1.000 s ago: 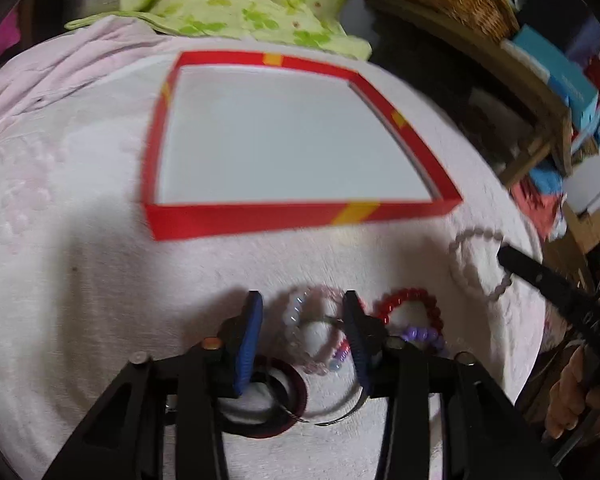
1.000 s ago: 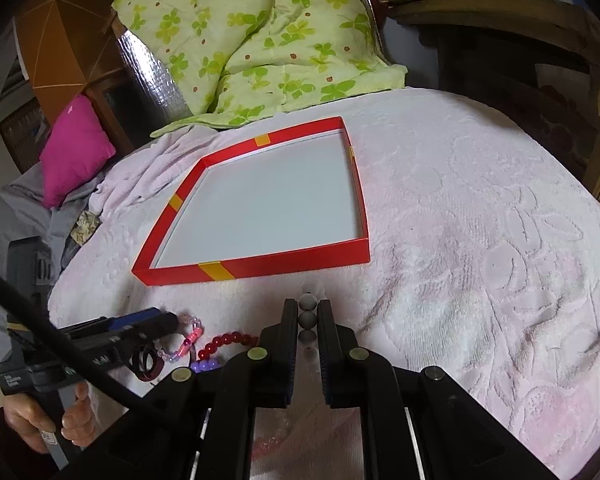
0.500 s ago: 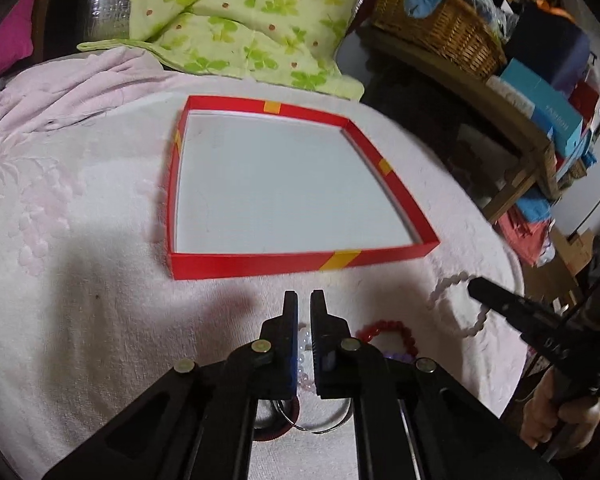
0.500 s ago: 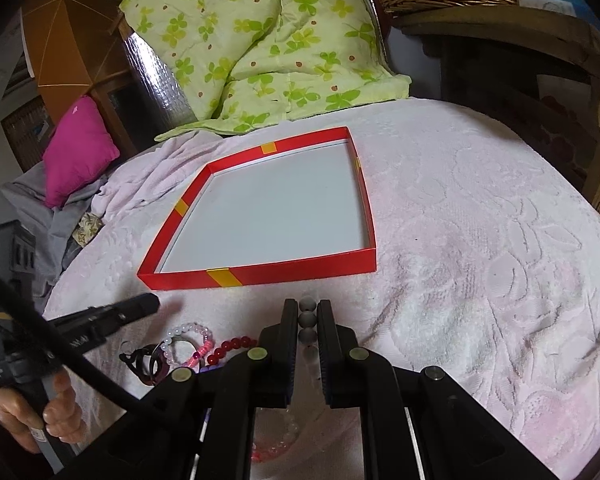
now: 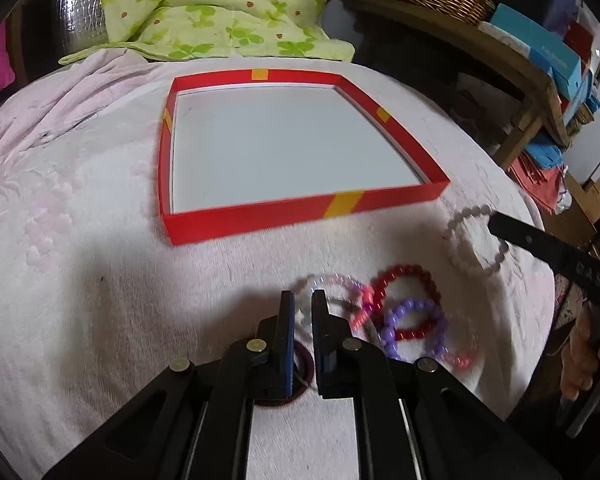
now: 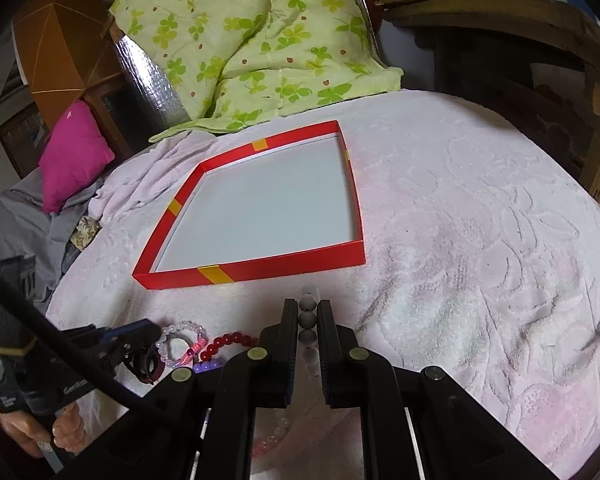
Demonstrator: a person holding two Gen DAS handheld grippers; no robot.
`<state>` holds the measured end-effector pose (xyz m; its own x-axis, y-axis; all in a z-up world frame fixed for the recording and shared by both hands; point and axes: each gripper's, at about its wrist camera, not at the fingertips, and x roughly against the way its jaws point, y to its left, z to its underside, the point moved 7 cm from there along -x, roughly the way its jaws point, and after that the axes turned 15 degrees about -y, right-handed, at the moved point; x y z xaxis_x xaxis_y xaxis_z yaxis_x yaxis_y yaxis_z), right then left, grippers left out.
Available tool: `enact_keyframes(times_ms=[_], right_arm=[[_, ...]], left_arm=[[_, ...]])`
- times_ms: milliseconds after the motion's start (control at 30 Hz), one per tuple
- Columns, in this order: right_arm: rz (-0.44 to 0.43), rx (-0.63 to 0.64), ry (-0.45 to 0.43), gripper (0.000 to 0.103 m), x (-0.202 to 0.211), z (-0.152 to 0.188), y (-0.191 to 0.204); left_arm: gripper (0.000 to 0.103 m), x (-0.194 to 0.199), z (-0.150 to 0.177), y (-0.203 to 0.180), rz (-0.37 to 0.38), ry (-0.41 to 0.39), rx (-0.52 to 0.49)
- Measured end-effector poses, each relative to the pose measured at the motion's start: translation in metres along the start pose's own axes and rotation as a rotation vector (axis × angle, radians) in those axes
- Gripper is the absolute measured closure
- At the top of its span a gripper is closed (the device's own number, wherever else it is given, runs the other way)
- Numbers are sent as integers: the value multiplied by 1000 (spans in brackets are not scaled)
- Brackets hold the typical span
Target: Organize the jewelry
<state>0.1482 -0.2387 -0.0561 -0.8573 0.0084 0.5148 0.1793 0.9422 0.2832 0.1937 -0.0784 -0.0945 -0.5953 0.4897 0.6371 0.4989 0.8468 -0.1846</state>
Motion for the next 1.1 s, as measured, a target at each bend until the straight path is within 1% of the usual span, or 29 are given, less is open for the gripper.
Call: enact_keyframes(times_ms=[100, 167, 233, 333, 433, 600, 733, 800, 867, 900, 933, 1100], right_arm=[[-4, -1, 2, 93, 0, 0, 0], [-7, 3, 3, 93, 0, 1, 2], [-11, 8, 7, 93, -2, 1, 4], [-16, 14, 12, 93, -4, 3, 8], [-17, 22, 16, 93, -6, 4, 11], [-16, 19, 19, 93, -6, 6, 10], [-12, 16, 21, 93, -6, 6, 9], [-10, 14, 20, 93, -5, 6, 7], [-9, 13, 20, 93, -5, 6, 6], [-9, 13, 19, 93, -5, 6, 6], [-8, 14, 18, 93, -4, 6, 6], [-10, 7, 7, 93, -2, 3, 5]], left_arm=[[94, 7, 9, -9, 30, 21, -11], [89, 10, 13, -15, 47, 29, -20], [76, 11, 17, -17, 60, 39, -11], [75, 6, 20, -12, 49, 64, 27], [75, -2, 20, -9, 62, 81, 68], [74, -14, 17, -5, 63, 81, 107], [75, -23, 11, -2, 81, 59, 161], [76, -26, 10, -3, 78, 54, 160], [82, -28, 9, -5, 59, 41, 127], [91, -28, 9, -6, 49, 38, 114], [94, -28, 8, -6, 43, 36, 109], [95, -17, -2, -5, 41, -11, 103]])
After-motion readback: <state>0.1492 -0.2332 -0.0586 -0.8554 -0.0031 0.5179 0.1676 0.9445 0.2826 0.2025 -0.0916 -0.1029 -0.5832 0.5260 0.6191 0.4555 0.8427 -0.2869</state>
